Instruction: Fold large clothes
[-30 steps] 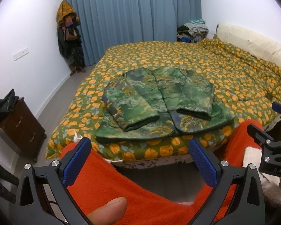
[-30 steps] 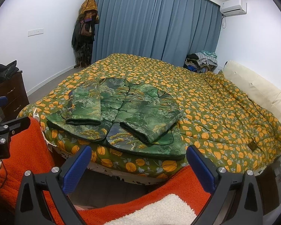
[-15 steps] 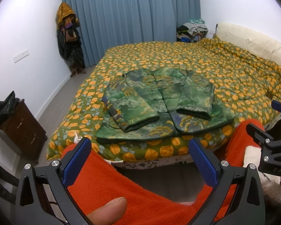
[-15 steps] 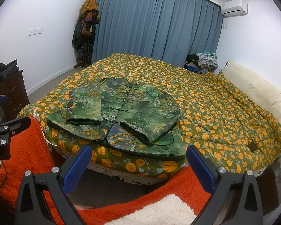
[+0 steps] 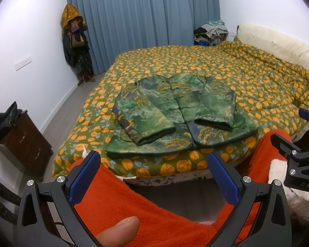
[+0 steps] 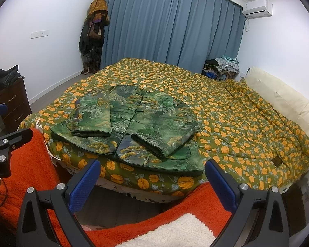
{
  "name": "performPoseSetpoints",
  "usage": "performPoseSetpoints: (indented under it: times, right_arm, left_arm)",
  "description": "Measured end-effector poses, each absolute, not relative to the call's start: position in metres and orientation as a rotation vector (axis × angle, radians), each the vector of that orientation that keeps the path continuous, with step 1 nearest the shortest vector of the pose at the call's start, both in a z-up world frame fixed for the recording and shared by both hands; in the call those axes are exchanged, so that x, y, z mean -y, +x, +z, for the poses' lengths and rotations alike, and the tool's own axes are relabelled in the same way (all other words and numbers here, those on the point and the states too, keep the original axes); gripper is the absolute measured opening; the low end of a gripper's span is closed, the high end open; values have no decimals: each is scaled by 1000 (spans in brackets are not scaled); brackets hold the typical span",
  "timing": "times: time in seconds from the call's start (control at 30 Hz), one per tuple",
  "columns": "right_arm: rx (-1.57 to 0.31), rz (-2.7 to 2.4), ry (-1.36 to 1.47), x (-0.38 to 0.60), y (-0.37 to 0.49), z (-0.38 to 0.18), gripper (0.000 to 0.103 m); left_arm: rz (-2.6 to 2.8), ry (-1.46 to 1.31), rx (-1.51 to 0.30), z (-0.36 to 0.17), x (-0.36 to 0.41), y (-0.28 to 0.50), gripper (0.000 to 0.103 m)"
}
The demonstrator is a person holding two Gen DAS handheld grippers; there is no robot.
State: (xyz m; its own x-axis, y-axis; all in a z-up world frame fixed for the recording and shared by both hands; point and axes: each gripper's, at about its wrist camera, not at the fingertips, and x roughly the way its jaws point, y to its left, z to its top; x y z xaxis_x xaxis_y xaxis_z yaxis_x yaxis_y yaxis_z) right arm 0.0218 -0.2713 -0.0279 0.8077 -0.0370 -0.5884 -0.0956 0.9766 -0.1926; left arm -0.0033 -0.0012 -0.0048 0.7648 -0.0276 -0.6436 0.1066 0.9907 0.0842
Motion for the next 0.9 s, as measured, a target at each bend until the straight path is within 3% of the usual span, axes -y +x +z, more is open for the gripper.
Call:
performPoseSetpoints:
  times: [0.9]
  right_arm:
    - [-642, 29, -211, 276, 23, -32, 103]
  left_arm:
    - [-74, 126, -696, -5, 2, -2, 103]
